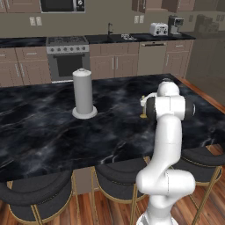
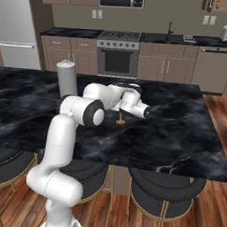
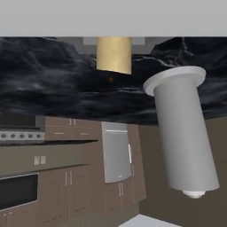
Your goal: Get the candle and the beer from the cabinet and move them to the dining counter.
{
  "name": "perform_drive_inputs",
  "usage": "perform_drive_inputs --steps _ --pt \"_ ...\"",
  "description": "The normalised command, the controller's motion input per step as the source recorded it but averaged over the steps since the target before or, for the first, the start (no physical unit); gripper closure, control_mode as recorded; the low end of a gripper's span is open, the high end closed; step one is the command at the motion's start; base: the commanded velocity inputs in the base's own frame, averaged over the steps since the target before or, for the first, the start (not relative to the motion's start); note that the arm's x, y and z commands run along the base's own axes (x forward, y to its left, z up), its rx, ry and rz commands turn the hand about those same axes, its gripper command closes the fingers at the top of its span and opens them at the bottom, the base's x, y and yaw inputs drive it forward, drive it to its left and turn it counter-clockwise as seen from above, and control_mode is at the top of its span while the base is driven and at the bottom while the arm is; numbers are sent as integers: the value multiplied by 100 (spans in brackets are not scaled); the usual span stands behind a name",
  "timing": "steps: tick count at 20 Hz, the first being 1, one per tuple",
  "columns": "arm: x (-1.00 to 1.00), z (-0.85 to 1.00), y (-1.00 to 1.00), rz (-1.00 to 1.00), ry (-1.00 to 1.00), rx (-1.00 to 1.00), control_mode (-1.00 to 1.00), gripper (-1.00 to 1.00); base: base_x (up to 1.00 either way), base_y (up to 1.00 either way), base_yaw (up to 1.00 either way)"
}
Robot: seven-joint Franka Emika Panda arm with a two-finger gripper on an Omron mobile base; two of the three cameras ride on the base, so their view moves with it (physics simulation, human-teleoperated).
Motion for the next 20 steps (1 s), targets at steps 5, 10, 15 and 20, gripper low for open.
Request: perform_drive_inputs --steps 5,10,15,20 --pt "0 0 0 0 0 0 -100 -100 0 0 0" --pt "0 0 0 0 0 0 -100 -100 0 0 0" --pt "0 0 0 0 0 0 -100 -100 0 0 0" --pt "-12 17 -6 0 0 0 -100 -100 0 0 0"
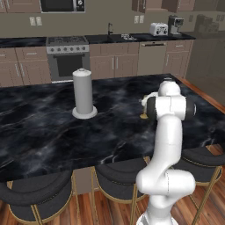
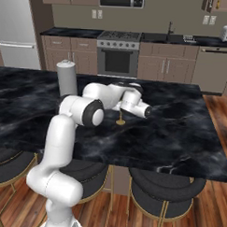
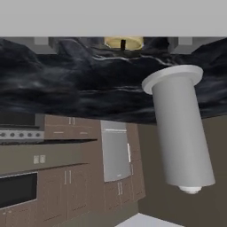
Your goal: Get the candle and the beer from the cabinet and move them to the dining counter.
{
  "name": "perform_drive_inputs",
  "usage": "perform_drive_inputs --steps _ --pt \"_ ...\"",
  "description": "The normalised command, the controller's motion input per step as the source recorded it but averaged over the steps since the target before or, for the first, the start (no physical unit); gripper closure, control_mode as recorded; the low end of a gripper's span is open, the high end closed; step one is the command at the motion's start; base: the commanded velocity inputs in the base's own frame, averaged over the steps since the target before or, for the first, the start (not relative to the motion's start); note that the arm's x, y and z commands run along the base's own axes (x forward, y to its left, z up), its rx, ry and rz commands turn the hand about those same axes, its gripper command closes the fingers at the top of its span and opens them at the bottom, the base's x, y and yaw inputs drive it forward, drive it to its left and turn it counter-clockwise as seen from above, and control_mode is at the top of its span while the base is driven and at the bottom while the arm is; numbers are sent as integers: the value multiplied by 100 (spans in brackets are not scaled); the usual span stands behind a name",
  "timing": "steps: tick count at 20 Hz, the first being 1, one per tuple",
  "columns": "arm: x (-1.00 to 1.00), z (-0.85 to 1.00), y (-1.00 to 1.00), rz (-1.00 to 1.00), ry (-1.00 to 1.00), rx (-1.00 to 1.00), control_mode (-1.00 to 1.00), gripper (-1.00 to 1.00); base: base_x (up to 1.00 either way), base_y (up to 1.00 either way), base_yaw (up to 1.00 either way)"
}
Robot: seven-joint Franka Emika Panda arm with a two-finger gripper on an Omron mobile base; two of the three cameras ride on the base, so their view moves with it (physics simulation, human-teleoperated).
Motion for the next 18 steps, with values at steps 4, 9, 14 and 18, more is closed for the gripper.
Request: perform_drive_inputs --steps 4,9,14,18 --pt "-35 36 -8 -3 0 0 -100 -100 0 0 0" --pt "-51 45 -5 -6 0 0 -100 -100 0 0 0" --pt "-64 55 0 -10 1 0 -100 -100 0 0 0" --pt "-74 60 0 -15 6 0 -100 -100 0 0 0"
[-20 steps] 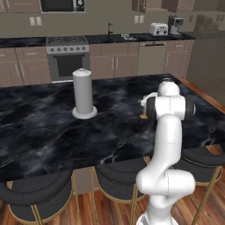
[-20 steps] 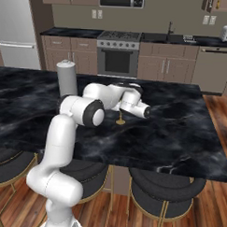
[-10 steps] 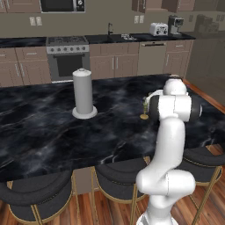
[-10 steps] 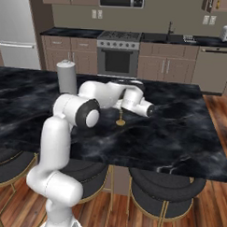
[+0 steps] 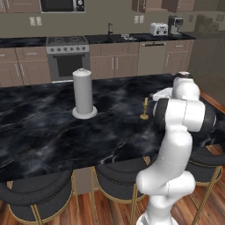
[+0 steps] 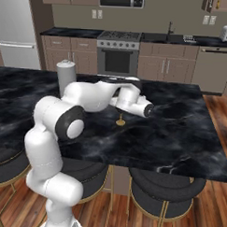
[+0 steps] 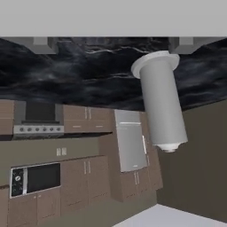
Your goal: Get the candle and the beer from the cabinet and move them to the dining counter.
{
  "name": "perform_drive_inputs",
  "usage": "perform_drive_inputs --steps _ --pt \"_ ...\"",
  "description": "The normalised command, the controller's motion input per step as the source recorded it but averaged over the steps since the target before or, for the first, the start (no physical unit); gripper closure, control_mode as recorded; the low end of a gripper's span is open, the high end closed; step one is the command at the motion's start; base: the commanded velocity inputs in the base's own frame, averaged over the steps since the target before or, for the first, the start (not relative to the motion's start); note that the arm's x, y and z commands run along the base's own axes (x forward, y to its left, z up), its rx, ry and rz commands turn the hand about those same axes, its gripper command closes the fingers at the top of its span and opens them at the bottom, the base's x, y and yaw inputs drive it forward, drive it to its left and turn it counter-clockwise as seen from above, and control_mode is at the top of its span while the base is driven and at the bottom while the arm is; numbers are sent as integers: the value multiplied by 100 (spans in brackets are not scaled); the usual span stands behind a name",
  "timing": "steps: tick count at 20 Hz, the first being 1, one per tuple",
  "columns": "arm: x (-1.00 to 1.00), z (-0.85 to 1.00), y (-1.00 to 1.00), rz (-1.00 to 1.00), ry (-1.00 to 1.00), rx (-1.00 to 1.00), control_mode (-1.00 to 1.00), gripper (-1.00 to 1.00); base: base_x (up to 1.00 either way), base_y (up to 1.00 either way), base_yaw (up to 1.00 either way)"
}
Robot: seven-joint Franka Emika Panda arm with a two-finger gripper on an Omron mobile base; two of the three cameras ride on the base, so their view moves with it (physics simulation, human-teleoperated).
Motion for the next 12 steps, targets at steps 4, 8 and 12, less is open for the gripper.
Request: perform_drive_inputs --steps 4,8,12 --pt "-84 57 -7 -17 12 0 -100 -100 0 0 0" --pt "-80 59 -5 -16 18 0 -100 -100 0 0 0" --pt "-79 55 -2 -17 21 0 -100 -100 0 0 0"
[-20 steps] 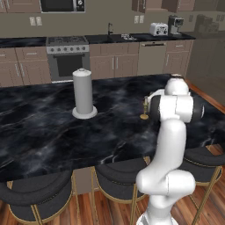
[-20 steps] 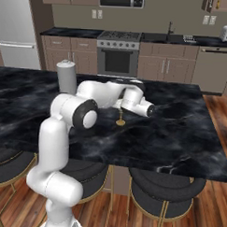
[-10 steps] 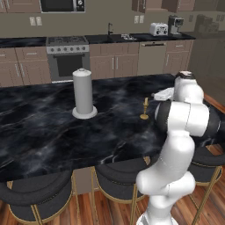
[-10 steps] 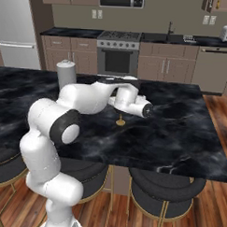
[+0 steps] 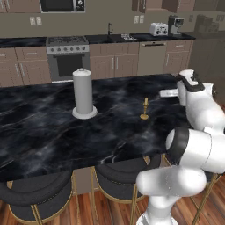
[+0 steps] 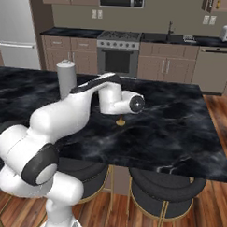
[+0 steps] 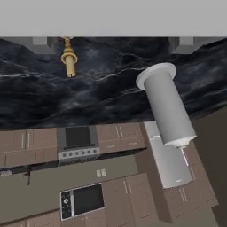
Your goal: Get the candle and the beer from the cabinet and move them to the dining counter.
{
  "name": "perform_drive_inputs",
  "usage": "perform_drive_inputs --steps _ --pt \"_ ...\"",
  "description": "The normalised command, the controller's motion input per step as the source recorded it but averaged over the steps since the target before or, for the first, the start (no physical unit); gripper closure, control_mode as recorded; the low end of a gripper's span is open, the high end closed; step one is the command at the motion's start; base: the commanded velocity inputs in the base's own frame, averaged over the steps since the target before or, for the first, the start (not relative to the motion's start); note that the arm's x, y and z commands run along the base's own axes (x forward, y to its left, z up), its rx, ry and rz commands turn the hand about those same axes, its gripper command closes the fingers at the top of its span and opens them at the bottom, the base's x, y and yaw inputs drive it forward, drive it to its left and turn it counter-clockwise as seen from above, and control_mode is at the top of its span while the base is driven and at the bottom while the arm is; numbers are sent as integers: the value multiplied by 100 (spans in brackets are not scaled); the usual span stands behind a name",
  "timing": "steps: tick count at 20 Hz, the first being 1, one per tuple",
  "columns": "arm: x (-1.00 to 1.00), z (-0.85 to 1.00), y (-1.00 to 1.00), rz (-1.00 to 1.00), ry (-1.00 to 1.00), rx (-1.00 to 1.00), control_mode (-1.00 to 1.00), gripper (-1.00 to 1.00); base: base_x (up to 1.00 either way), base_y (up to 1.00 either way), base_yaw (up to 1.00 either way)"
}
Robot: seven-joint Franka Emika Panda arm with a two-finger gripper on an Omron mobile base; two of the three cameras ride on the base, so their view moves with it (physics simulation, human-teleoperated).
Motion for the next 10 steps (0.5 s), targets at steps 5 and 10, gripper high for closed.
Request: perform_drive_inputs --steps 5,10 --pt "-71 63 0 -18 23 0 -100 -100 0 0 0" --pt "-66 62 0 -17 24 0 -100 -100 0 0 0"
